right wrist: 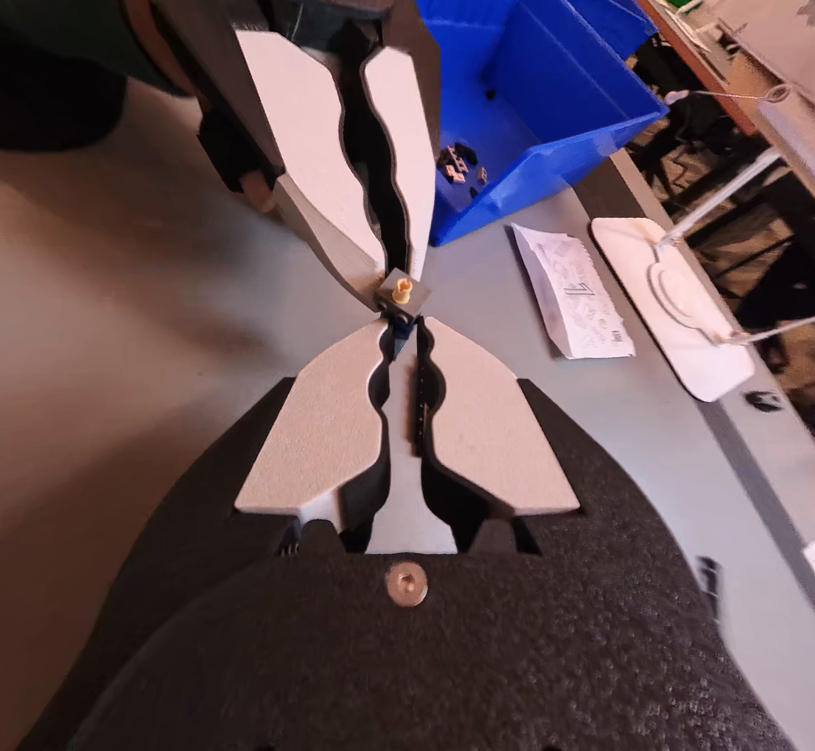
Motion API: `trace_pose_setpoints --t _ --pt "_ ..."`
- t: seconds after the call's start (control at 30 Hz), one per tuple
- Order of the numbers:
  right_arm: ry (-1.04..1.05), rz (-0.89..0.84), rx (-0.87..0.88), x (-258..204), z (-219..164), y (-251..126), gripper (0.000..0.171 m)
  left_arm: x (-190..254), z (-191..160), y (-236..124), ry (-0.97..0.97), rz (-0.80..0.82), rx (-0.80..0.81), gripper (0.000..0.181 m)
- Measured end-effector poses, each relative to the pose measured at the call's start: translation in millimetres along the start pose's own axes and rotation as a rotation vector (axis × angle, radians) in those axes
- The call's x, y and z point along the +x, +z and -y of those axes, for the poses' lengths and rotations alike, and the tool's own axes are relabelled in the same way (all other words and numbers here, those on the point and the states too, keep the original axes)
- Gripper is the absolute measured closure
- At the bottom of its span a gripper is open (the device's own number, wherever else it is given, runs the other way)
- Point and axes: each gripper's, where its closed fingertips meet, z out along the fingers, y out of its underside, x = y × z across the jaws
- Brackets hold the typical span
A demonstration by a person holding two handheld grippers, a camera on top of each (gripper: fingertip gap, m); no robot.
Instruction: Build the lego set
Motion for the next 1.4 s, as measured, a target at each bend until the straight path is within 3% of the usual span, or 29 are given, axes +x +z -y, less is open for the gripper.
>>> trace_pose_setpoints --t 0.13,0.4,0.43,0.47,0.53,0.6,0.73,0.83,0.9,0.97,1.03,1.1,1.23,1.4 --pt "0.024 0.021 -0.004 -2 -1 0 0.164 0 -2 0 0.053 0.011 -0.02 0.175" --pt "0.329 0.366 0.138 -11 -3 -6 0.166 0 -8 -1 -0.039 -0.067 -0.013 0.175" --pt "0.38 0.432 0.183 -15 4 -12 0.166 -17 -13 -3 -0.05 0.018 -0.035 0.176" --pt "0.392 0.43 0.197 -14 5 -14 0.166 -27 -20 -7 -0.057 0.041 -0.053 0.176" --pt "0.328 0.316 0.167 -7 -1 -9 0.166 -13 -7 -10 -0.139 -0.071 0.019 0.177" --pt "0.35 0.293 0.193 -1 4 -12 0.165 -9 -9 -2 -0.061 -0.026 -0.031 0.176" --pt "0.33 0.293 0.189 -1 3 -16 0.165 -15 -29 2 -0.23 -0.049 -0.1 0.176" --pt "0.335 0.243 0.161 7 -6 -13 0.164 5 -49 10 -0.436 -0.201 -0.196 0.176" --pt "0.352 0.253 0.141 7 -11 -11 0.164 13 -59 16 -0.449 -0.217 -0.261 0.17" --pt "0.35 0.259 0.127 4 -15 -7 0.164 7 -56 15 -0.374 -0.159 -0.26 0.148" --pt "0.326 0.253 0.124 2 -14 -6 0.164 -4 -47 9 -0.302 -0.08 -0.227 0.142" --pt "0.292 0.234 0.137 1 -8 -5 0.164 -5 -25 2 -0.268 -0.08 -0.106 0.147" --pt "0.08 0.12 0.128 -2 1 -3 0.164 7 -1 1 -0.474 -0.21 0.031 0.155" --pt "-0.117 0.012 0.085 -7 5 -2 0.164 4 1 0 -0.512 -0.204 0.045 0.175"
